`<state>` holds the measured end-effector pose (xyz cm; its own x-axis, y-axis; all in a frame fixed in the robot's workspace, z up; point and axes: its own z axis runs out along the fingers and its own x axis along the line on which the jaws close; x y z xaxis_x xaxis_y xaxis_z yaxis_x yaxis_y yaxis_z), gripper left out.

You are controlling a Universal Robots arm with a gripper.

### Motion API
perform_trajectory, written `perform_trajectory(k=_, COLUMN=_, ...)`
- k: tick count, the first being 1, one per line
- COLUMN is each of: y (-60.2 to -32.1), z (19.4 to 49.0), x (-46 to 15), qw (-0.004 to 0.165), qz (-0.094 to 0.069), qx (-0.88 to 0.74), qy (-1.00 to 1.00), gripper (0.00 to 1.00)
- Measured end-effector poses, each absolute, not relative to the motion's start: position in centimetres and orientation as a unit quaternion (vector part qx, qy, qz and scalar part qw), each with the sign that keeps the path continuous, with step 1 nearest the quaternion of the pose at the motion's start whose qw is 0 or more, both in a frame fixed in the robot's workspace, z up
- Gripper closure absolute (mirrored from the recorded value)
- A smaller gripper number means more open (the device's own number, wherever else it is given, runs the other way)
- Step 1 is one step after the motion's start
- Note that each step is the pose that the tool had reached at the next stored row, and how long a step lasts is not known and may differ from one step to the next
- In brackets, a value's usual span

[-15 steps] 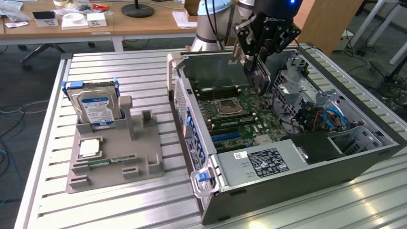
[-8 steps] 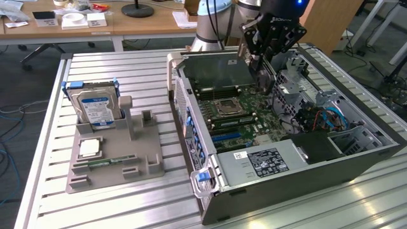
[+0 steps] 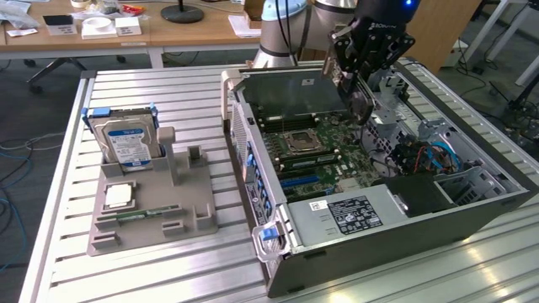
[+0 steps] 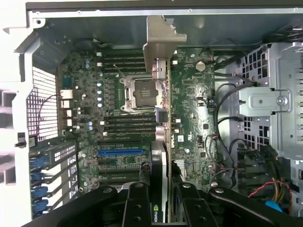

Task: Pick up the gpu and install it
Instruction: 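Pick up the gpu and move the gpu toward the slot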

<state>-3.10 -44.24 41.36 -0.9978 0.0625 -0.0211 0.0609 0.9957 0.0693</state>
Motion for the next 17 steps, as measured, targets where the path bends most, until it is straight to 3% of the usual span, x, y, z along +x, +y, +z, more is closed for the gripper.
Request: perform_trajectory(k=17, y=-44.2, z=41.4, x=-1.1, qw=0.012, qz=0.034, qx=0.031, qy=0.999, gripper=0.73)
